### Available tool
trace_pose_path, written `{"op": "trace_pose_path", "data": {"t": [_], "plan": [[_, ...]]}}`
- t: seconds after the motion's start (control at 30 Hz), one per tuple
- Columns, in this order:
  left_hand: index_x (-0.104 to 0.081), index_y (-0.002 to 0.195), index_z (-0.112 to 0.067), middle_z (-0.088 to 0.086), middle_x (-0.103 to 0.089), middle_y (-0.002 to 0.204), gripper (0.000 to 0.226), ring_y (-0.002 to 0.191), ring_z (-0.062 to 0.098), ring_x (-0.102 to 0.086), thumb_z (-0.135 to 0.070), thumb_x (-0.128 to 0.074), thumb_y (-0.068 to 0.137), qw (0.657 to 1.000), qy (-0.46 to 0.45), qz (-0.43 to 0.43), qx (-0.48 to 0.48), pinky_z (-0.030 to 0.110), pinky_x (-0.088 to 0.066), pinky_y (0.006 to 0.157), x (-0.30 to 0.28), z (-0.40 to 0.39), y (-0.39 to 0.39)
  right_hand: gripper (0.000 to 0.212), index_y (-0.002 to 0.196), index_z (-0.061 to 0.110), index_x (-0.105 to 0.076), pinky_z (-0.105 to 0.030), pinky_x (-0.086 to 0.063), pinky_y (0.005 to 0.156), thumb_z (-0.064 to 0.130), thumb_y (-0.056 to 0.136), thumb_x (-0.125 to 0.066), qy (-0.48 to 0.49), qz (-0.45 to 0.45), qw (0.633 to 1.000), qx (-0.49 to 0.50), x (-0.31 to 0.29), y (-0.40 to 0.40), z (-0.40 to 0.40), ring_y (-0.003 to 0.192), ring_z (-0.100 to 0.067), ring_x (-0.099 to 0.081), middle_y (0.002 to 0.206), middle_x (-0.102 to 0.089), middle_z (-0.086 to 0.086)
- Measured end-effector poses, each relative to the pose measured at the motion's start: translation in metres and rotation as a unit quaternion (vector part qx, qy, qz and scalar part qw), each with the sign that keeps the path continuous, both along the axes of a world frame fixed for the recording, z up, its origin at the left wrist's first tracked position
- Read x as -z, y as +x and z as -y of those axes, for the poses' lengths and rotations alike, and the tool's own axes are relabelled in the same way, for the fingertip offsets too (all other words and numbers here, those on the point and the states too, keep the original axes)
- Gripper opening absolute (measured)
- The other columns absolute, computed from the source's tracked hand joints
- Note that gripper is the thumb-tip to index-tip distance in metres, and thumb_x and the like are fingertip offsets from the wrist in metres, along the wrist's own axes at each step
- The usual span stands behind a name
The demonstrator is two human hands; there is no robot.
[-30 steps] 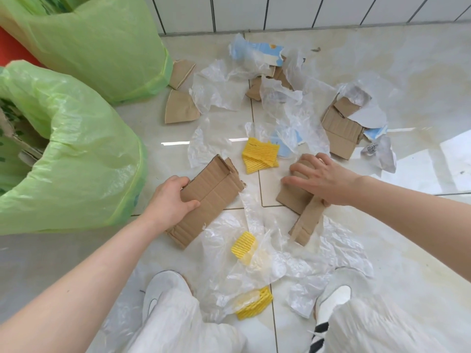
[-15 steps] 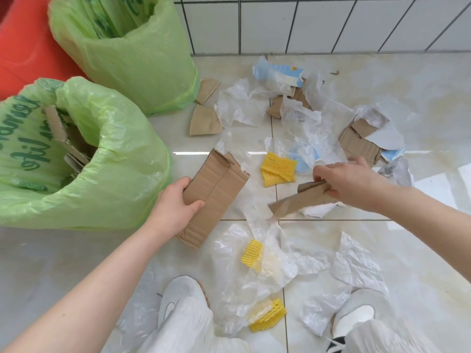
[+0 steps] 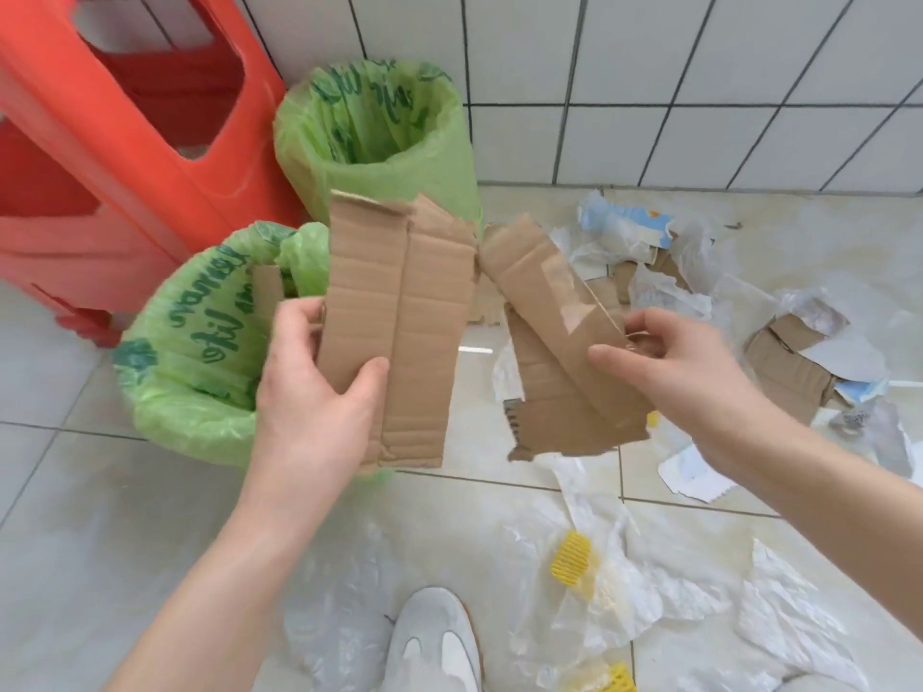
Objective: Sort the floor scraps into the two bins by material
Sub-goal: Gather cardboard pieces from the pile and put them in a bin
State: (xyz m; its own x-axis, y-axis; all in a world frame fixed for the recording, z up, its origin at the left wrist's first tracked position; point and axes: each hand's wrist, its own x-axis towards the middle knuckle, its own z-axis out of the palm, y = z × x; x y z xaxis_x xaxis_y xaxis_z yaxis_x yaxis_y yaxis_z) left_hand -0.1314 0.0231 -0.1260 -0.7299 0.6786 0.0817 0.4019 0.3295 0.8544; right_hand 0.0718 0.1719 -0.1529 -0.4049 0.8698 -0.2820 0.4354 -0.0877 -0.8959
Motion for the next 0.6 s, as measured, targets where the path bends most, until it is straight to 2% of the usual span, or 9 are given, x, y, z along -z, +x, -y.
{"op": "trace_pose_path", "data": {"t": [0.1, 0.23, 0.3, 0.37, 0.4, 0.5, 0.6], "plan": [[-0.048, 0.102, -0.039, -0.018, -0.064, 0.096, 0.048, 0.086, -0.009, -0.063, -0.003, -0.069, 0.078, 0.995, 0.069, 0.012, -0.071, 0.011, -0.049, 0.075, -0.016, 0.007, -0.024, 0.009, 0.089, 0.016, -0.069, -0.034, -0.055, 0.073, 0.018, 0.081, -0.071, -0.08, -0.072, 0.994, -0.022, -0.019, -0.042, 0.009, 0.08, -0.018, -0.071, 0.085, -0.075, -0.004], [-0.058, 0.086, -0.038, -0.025, -0.068, 0.078, 0.034, 0.073, -0.006, -0.064, -0.008, -0.07, 0.076, 0.982, 0.098, -0.017, -0.159, 0.021, -0.053, 0.074, -0.025, 0.015, -0.057, 0.018, 0.1, 0.012, -0.066, -0.044, -0.055, 0.083, 0.021, 0.084, -0.065, -0.152, -0.117, 0.98, -0.053, -0.037, -0.108, 0.021, 0.091, -0.025, -0.07, 0.097, -0.073, -0.008], [-0.06, 0.081, -0.037, -0.022, -0.07, 0.078, 0.03, 0.072, -0.002, -0.065, -0.009, -0.068, 0.076, 0.976, 0.107, -0.021, -0.19, 0.028, -0.055, 0.076, -0.027, 0.017, -0.073, 0.014, 0.097, 0.013, -0.065, -0.038, -0.058, 0.075, 0.02, 0.086, -0.06, -0.195, -0.137, 0.969, -0.069, -0.046, -0.139, 0.026, 0.081, -0.021, -0.07, 0.09, -0.072, -0.004], [-0.061, 0.079, -0.041, -0.008, -0.071, 0.091, 0.028, 0.083, 0.01, -0.068, -0.014, -0.066, 0.075, 0.97, 0.118, -0.035, -0.211, 0.039, -0.056, 0.082, -0.028, 0.019, -0.086, 0.009, 0.087, 0.014, -0.062, -0.028, -0.053, 0.061, 0.019, 0.088, -0.054, -0.23, -0.139, 0.96, -0.081, -0.054, -0.166, 0.03, 0.064, -0.016, -0.062, 0.073, -0.065, 0.0], [-0.06, 0.078, -0.044, 0.0, -0.069, 0.098, 0.029, 0.088, 0.016, -0.067, -0.016, -0.064, 0.074, 0.966, 0.124, -0.045, -0.221, 0.043, -0.055, 0.084, -0.028, 0.02, -0.092, 0.01, 0.085, 0.014, -0.06, -0.026, -0.052, 0.06, 0.019, 0.088, -0.052, -0.238, -0.137, 0.958, -0.082, -0.057, -0.179, 0.031, 0.061, -0.016, -0.059, 0.07, -0.062, 0.0], [-0.056, 0.078, -0.046, 0.007, -0.066, 0.104, 0.027, 0.096, 0.024, -0.063, -0.021, -0.061, 0.073, 0.956, 0.135, -0.06, -0.255, 0.047, -0.052, 0.088, -0.023, 0.02, -0.109, 0.011, 0.09, 0.013, -0.058, -0.038, -0.057, 0.079, 0.017, 0.09, -0.048, -0.234, -0.144, 0.959, -0.07, -0.059, -0.213, 0.036, 0.079, -0.023, -0.065, 0.089, -0.067, -0.008], [-0.055, 0.092, -0.031, 0.011, -0.063, 0.105, 0.021, 0.095, 0.027, -0.061, -0.022, -0.059, 0.073, 0.949, 0.13, -0.068, -0.279, 0.047, -0.05, 0.085, -0.013, 0.021, -0.12, 0.019, 0.111, 0.014, -0.048, -0.043, -0.054, 0.089, 0.02, 0.093, -0.048, -0.173, -0.145, 0.971, -0.073, -0.053, -0.238, 0.047, 0.097, -0.025, -0.064, 0.109, -0.063, -0.008]]}}
